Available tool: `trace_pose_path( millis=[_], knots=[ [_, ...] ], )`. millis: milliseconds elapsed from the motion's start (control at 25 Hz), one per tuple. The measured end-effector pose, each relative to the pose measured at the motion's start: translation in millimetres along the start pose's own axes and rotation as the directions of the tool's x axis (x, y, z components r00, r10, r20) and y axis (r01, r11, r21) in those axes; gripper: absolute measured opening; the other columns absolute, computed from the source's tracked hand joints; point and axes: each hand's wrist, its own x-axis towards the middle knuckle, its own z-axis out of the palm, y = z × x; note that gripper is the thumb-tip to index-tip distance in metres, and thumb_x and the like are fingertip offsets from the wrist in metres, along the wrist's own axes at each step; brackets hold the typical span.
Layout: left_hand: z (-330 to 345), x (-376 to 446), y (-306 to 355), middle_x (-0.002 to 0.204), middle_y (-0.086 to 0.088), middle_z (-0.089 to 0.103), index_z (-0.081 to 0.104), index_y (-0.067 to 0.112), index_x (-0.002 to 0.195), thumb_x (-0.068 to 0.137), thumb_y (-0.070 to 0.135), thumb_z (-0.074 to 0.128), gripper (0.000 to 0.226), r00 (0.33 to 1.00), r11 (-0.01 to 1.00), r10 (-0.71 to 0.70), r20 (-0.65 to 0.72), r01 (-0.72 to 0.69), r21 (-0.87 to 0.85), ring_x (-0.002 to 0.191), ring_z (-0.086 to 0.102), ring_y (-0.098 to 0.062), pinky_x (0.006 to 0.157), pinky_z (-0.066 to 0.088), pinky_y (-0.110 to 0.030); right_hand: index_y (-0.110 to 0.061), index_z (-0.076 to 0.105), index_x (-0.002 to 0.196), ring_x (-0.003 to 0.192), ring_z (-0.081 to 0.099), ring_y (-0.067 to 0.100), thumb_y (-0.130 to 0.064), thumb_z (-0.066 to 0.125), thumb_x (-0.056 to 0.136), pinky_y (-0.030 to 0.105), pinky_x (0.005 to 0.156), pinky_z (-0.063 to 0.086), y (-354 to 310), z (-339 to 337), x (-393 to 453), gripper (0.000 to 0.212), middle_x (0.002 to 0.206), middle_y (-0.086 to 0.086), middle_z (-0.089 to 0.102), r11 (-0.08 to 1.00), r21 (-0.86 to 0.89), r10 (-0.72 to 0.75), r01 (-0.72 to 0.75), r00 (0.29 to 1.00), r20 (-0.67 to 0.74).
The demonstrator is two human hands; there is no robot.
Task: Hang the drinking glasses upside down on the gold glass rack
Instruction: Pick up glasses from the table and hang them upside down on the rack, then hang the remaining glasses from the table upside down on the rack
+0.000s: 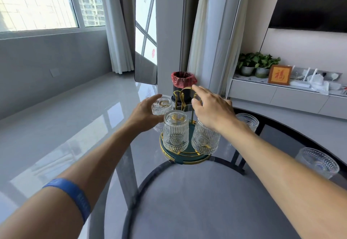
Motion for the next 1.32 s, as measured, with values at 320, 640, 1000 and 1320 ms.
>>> trace_pose_path(
  millis=[320, 640, 1000, 1320],
  knots=[
    [-5, -9, 8, 0.155, -0.015, 0.04, 0.022, 0.017, 0.156, 0.075, 0.014, 0.084, 0.102, 0.998, 0.979, -0.059, 0.024, 0.053, 0.197, 0.14, 0.039, -0.032, 0.112, 0.034, -0.04, -0.033, 0.008, 0.153, 0.149, 0.002, 0.021, -0.047, 0.024, 0.099, 0.053, 0.117, 0.008, 5, -6, -2, 0.058, 0.163, -0.011, 0.006, 1.0, 0.012, 0.008, -0.01, 0.989, 0.149],
    [31, -113, 86, 0.136, -0.009, 0.057, 0.051, 0.013, 0.137, 0.078, 0.006, 0.065, 0.061, 0.871, 0.898, 0.43, -0.238, -0.387, 0.207, 0.122, 0.049, -0.028, 0.104, 0.038, -0.035, -0.027, 0.022, 0.152, 0.148, 0.008, 0.014, -0.048, 0.035, 0.099, 0.033, 0.117, 0.008, 56, -12, -155, 0.058, 0.161, -0.008, 0.018, 0.985, 0.158, -0.061, 0.067, 0.997, -0.043],
    [158, -159, 148, 0.162, -0.007, 0.027, 0.012, 0.02, 0.157, 0.083, 0.031, 0.064, 0.091, 0.894, 0.89, 0.366, 0.26, -0.417, 0.183, 0.146, 0.027, -0.029, 0.117, 0.03, -0.045, -0.021, 0.028, 0.149, 0.144, 0.022, 0.021, -0.05, 0.056, 0.088, 0.037, 0.112, 0.022, 166, -53, -239, 0.073, 0.161, 0.002, 0.022, 0.945, 0.139, 0.318, -0.297, 0.934, -0.164],
    [199, -149, 155, 0.164, 0.001, 0.023, 0.008, 0.026, 0.157, 0.085, 0.034, 0.064, 0.092, 0.894, 0.917, 0.329, 0.304, -0.379, 0.122, 0.145, 0.028, -0.025, 0.114, 0.027, -0.035, -0.025, 0.01, 0.152, 0.142, 0.025, 0.032, -0.041, 0.072, 0.078, 0.047, 0.109, 0.03, 216, -53, -221, 0.098, 0.163, 0.004, 0.01, 0.788, 0.328, 0.588, -0.521, 0.795, -0.149]
  ],
)
